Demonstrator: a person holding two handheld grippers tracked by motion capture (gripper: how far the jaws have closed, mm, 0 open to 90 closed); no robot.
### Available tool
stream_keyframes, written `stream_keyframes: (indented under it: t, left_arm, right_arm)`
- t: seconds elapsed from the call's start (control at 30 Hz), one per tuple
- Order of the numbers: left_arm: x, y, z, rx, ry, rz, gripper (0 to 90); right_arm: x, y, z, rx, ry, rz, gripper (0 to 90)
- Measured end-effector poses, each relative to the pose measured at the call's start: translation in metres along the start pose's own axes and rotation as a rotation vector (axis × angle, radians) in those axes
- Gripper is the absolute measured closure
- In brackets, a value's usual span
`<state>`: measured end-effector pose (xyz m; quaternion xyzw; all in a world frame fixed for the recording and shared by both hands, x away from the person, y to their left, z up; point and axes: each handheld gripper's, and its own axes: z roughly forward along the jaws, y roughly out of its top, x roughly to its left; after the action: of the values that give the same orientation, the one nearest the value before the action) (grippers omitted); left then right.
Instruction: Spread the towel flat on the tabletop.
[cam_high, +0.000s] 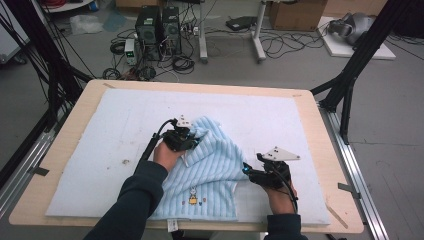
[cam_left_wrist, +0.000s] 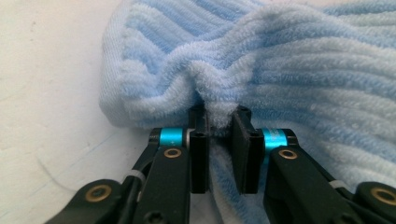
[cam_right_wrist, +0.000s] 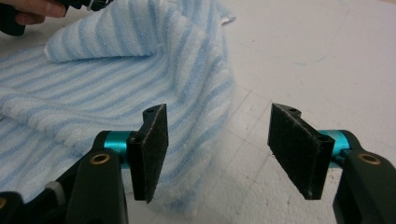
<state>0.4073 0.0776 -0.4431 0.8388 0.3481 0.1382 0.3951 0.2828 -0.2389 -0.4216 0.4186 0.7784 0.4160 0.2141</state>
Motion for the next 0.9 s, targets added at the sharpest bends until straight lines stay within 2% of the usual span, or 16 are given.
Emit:
stream_keyframes:
  t: [0.03, 0.13, 0.17, 0.2, 0.3, 0.33, 0.37, 0.47, 0.53, 0.6, 0.67, 0.73, 0.77, 0.87, 0.9]
  left_arm:
    - [0.002, 0.000, -0.004, -0.013, 0.017, -0.010, 81.3]
    - [0.006, 0.002, -0.011, -0.033, 0.023, -0.023, 81.4]
    - [0.010, 0.004, -0.022, -0.072, 0.024, -0.041, 81.4]
    - [0.010, 0.004, -0.022, -0.072, 0.024, -0.041, 81.4]
    - [0.016, 0.005, -0.038, -0.117, 0.038, -0.059, 81.2]
    - [0.020, 0.004, -0.048, -0.135, 0.046, -0.073, 81.2]
    - [0.023, 0.002, -0.053, -0.142, 0.051, -0.078, 81.2]
    - [0.027, -0.003, -0.060, -0.137, 0.052, -0.083, 81.1]
    - [0.029, -0.012, -0.065, -0.109, 0.053, -0.064, 81.1]
    - [0.029, -0.017, -0.067, -0.096, 0.054, -0.065, 81.1]
    - [0.030, -0.021, -0.067, -0.094, 0.060, -0.064, 81.1]
    - [0.031, -0.024, -0.067, -0.092, 0.058, -0.067, 81.1]
    - [0.031, -0.025, -0.067, -0.092, 0.058, -0.068, 81.0]
    - [0.031, -0.026, -0.068, -0.101, 0.056, -0.075, 80.8]
    - [0.032, -0.026, -0.068, -0.104, 0.051, -0.077, 80.8]
  right_arm:
    - [0.001, 0.000, 0.000, 0.000, 0.005, 0.000, 37.6]
    - [0.001, 0.000, 0.000, -0.002, 0.005, 0.000, 37.6]
    - [0.001, 0.000, 0.000, -0.003, 0.004, 0.003, 37.8]
    - [0.001, 0.000, 0.000, -0.003, 0.004, 0.003, 37.8]
    - [0.001, 0.000, 0.001, -0.004, 0.002, 0.022, 38.8]
    - [0.001, 0.001, 0.002, -0.009, 0.003, 0.022, 39.8]
    - [0.001, 0.002, 0.002, -0.009, 0.014, 0.031, 44.3]
    - [0.000, 0.007, 0.004, -0.029, 0.051, 0.041, 54.0]
    - [0.001, 0.015, 0.011, -0.027, 0.058, 0.038, 55.2]
    - [0.003, 0.024, 0.024, -0.005, 0.070, 0.030, 53.4]
    - [0.007, 0.033, 0.040, 0.027, 0.061, 0.006, 50.3]
    - [0.010, 0.040, 0.058, 0.063, 0.079, -0.013, 50.9]
    - [0.013, 0.043, 0.066, 0.089, 0.091, -0.021, 55.4]
    - [0.022, 0.044, 0.081, 0.176, 0.158, -0.099, 82.2]
    - [0.024, 0.043, 0.082, 0.197, 0.167, -0.118, 83.5]
